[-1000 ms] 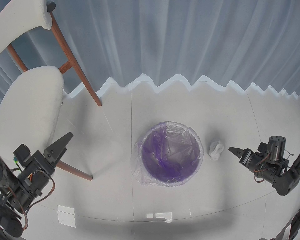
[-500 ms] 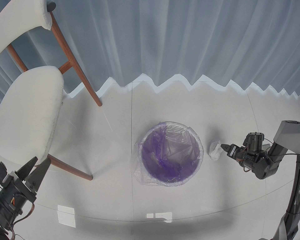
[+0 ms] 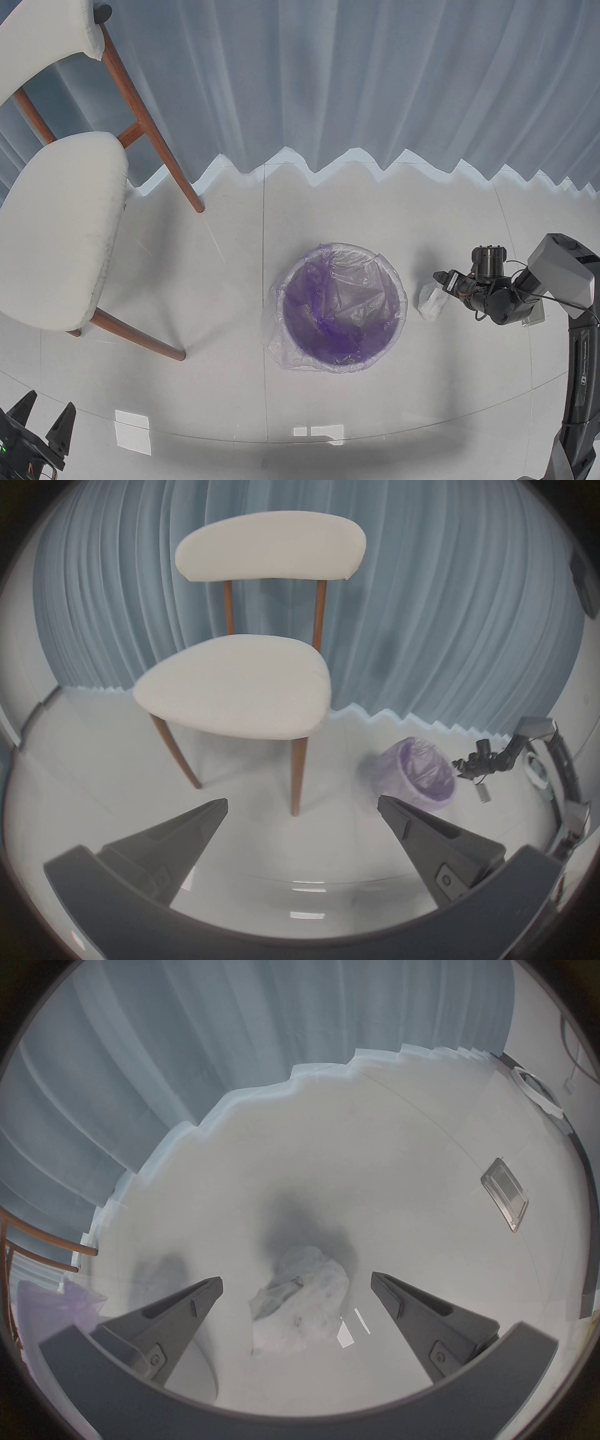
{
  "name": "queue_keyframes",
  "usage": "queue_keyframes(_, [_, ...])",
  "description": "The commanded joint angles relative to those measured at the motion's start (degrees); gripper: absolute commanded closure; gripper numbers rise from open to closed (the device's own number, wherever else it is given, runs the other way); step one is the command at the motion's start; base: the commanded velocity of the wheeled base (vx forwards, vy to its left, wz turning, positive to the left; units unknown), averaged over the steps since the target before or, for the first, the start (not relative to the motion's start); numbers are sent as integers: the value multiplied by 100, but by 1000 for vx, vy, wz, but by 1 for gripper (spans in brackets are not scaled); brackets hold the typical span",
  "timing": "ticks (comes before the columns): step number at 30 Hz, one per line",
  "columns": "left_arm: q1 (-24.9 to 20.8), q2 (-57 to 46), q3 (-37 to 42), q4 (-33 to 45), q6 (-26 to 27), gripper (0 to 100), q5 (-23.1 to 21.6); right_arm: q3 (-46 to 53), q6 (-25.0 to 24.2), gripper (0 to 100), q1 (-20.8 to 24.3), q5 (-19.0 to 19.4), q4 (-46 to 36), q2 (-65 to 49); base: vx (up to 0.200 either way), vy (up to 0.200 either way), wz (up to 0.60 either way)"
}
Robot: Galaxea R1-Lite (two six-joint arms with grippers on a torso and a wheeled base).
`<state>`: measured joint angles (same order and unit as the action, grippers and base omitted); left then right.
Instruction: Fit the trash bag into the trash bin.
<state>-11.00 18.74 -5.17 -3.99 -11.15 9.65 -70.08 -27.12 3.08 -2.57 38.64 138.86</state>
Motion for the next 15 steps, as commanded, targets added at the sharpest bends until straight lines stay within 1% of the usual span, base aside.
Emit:
queue_keyframes(1, [159, -1338, 447, 320, 773, 0, 740, -1236, 32, 0, 61, -112, -533, 967, 0, 0, 0])
queue_keyframes(2, [159, -1338, 482, 302, 755, 0, 810, -1341, 32, 0, 61, -138, -586, 1046, 0, 0, 0])
queue_keyframes(6, [194, -1338, 455, 293, 658, 0, 845, -1675, 32, 0, 105, -200, -841, 1222, 0, 0, 0])
queue_keyframes(9, [194, -1338, 455, 284, 764, 0, 942, -1930, 32, 0, 113, -226, -920, 1380, 0, 0, 0])
queue_keyframes(13, [177, -1329, 447, 258, 1608, 0, 871, -2097, 32, 0, 166, -244, -955, 1512, 0, 0, 0])
queue_keyframes(15, [159, -1311, 447, 258, 1722, 0, 722, -2141, 32, 0, 219, -244, -982, 1547, 0, 0, 0])
